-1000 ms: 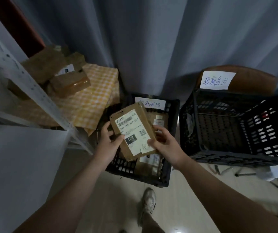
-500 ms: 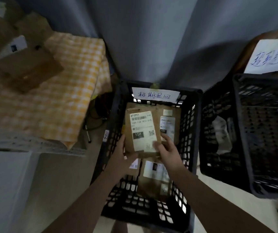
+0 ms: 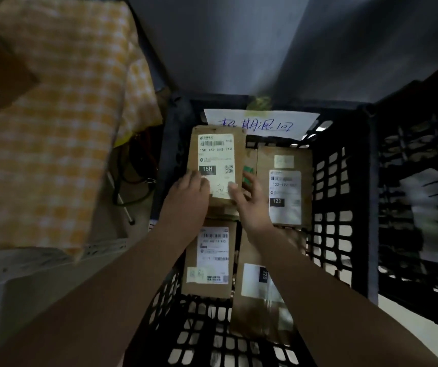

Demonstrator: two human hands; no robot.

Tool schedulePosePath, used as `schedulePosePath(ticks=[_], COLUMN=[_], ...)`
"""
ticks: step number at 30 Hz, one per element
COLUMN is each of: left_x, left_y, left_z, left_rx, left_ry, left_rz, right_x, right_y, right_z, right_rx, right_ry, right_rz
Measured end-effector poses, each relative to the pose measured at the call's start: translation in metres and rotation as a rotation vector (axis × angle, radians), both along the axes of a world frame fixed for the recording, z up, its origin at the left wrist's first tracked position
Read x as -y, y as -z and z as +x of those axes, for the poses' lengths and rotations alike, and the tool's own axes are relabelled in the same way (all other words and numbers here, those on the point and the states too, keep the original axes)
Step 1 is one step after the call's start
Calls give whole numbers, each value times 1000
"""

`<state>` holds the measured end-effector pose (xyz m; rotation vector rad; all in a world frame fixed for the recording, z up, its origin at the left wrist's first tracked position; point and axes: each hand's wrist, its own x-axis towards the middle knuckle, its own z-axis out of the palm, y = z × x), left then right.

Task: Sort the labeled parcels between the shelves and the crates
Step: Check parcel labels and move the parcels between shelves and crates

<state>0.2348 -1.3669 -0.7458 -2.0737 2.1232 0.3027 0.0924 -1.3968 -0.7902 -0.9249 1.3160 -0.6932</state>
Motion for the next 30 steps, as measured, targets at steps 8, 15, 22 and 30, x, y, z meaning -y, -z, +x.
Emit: schedulePosePath(ticks=[8,15,22,30], left_x=[1,3,-17,-81], left_y=[2,-10,-75,-219], left_z=[-13,-9,-18,-46], left_rx=[19,-27,-34,-41], left_ry=[-28,-25,23,-161], left_rz=[140,136,87,-55], right_x=[9,23,13,-39], right_y=[1,-39,-126,-258], right_z=[-7,-34,-56,-80], right_rx=[-218,-728,-1065,-1067], right_ry=[-101,-620,-871,-897], right_rz=[-46,-212,-441,-744])
